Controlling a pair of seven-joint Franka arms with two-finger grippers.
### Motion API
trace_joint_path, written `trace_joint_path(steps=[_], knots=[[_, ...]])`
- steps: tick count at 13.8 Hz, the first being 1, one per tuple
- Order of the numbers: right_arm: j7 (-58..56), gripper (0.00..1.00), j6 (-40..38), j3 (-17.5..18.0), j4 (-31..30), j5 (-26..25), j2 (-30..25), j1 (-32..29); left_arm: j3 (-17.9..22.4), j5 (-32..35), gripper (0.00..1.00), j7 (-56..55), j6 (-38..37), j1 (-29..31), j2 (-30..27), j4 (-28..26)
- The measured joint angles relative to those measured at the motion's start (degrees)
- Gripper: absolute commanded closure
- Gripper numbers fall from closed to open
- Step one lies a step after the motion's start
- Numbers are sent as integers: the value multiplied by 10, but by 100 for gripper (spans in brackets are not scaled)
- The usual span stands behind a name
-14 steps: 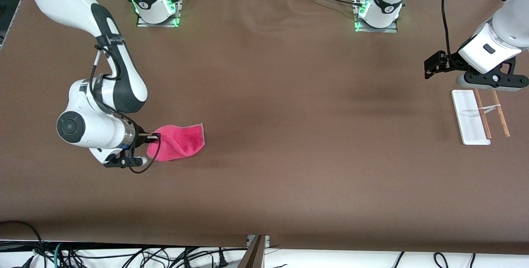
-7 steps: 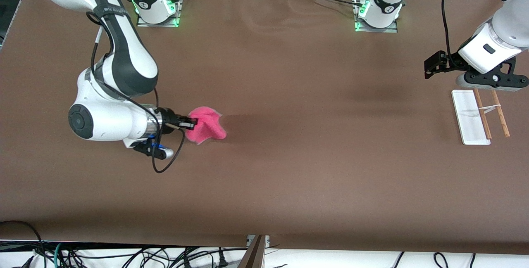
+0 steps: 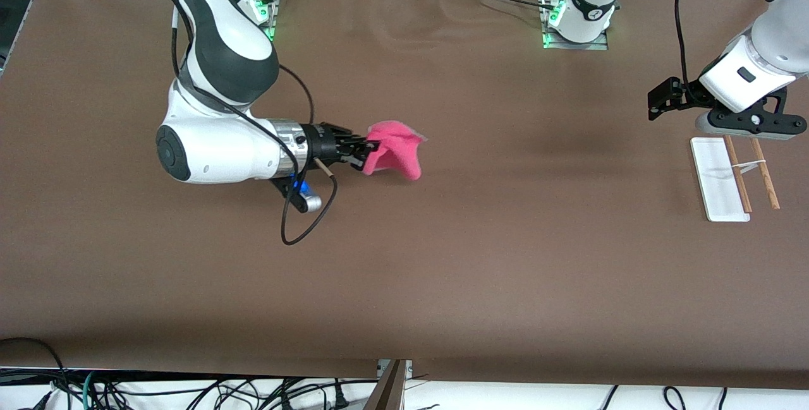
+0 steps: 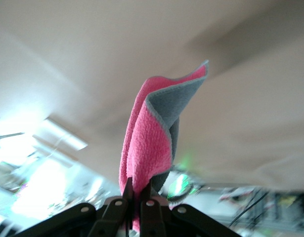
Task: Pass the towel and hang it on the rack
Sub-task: 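Lift the towel with the right gripper while the left gripper approaches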
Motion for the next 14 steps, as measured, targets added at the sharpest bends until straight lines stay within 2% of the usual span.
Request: trace_joint_path(steps=[6, 9, 11, 14], knots=[[168, 95, 161, 52, 15, 134, 1, 40, 3, -159, 0, 184, -47, 18, 56, -2], [228, 95, 231, 60, 29, 146, 1, 70, -1, -286, 0, 325, -51, 18, 77, -39], [251, 95, 263, 61, 35, 146, 1, 90, -3, -331, 0, 435, -49, 18, 89, -59], [256, 95, 273, 61, 35, 146, 1, 97, -8, -391, 0, 575, -42, 10, 99, -62]])
